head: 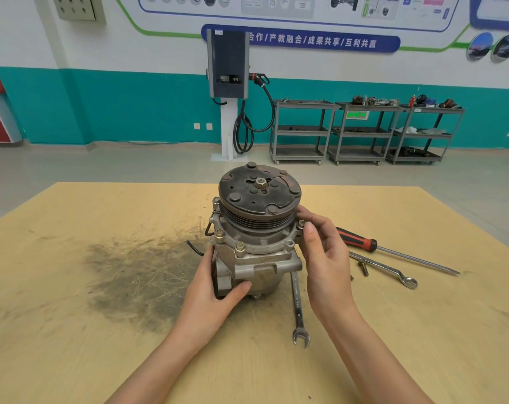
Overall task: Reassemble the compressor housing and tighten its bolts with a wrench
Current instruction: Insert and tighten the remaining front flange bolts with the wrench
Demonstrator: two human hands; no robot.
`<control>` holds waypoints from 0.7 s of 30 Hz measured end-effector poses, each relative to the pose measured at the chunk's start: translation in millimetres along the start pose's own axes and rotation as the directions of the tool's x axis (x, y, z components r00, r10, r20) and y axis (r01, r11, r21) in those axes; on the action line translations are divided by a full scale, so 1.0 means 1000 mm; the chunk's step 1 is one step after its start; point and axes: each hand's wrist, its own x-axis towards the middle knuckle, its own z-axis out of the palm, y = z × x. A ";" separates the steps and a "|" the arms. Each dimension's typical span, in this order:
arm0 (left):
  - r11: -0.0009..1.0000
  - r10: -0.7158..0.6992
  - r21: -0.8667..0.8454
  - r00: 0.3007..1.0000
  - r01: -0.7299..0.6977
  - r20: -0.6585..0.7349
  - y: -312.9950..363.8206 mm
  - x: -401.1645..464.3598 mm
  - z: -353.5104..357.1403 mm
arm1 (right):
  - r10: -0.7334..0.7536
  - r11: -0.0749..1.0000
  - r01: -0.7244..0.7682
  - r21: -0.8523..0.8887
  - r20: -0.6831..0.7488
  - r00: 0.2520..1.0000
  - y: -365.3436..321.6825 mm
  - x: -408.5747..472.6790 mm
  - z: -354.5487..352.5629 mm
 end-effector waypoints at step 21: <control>1.000 -0.007 -0.007 1.000 0.007 -0.015 -0.002 0.001 0.001 | 0.009 1.000 -0.008 0.029 -0.009 1.000 -0.002 0.004 -0.002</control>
